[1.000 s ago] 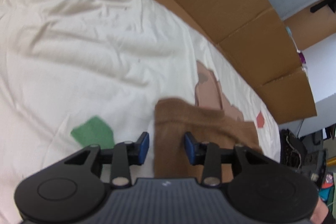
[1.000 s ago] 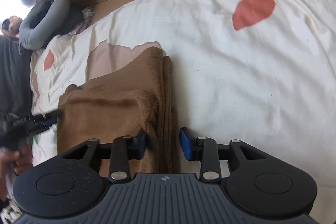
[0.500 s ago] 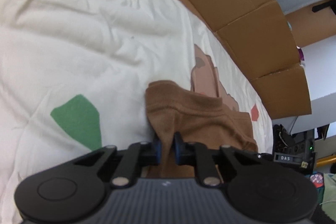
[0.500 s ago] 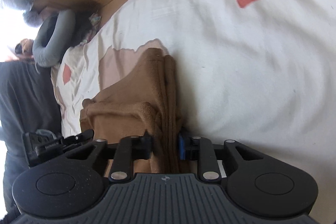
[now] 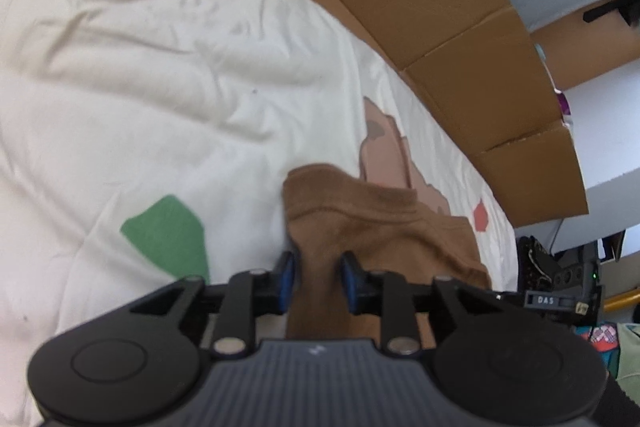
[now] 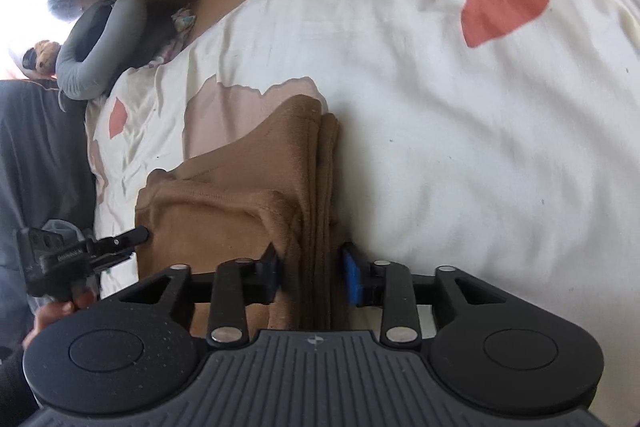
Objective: Fold clothes
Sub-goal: 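Lift the brown shirt strip end with both tools off the bed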
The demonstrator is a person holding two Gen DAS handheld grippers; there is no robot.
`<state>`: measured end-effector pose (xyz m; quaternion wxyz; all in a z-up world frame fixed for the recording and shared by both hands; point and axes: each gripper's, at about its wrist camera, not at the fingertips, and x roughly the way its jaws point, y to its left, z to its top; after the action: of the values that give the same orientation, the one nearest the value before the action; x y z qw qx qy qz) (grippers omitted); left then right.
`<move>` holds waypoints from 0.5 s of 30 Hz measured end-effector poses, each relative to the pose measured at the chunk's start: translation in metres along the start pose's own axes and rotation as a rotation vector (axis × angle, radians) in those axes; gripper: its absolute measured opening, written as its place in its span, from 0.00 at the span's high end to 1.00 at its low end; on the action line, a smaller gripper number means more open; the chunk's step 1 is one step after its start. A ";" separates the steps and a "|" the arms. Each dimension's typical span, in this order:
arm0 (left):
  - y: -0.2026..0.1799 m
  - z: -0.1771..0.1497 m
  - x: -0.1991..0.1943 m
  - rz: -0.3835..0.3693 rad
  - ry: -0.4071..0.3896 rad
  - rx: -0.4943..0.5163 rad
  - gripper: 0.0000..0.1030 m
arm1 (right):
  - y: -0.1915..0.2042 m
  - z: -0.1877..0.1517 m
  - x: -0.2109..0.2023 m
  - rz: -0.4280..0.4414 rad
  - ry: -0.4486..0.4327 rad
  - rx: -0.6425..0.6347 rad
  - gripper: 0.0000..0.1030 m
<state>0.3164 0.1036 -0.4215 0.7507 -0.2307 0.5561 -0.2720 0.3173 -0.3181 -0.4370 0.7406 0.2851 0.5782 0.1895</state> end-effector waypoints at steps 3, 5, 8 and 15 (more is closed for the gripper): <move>0.007 -0.003 0.001 -0.020 0.022 -0.026 0.67 | -0.005 0.000 0.003 0.028 0.021 0.019 0.59; 0.010 -0.005 0.003 -0.040 0.033 -0.045 0.66 | -0.006 -0.001 0.004 0.038 0.026 0.023 0.58; 0.012 -0.007 0.009 -0.064 0.041 -0.064 0.66 | -0.005 0.000 0.009 0.057 0.029 0.027 0.57; 0.006 -0.003 0.025 -0.104 0.056 -0.065 0.66 | -0.004 0.005 0.020 0.102 0.023 0.039 0.57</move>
<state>0.3204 0.0911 -0.4440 0.7117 -0.2757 0.5729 -0.2988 0.3268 -0.3099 -0.4542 0.7177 0.3263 0.5749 0.2190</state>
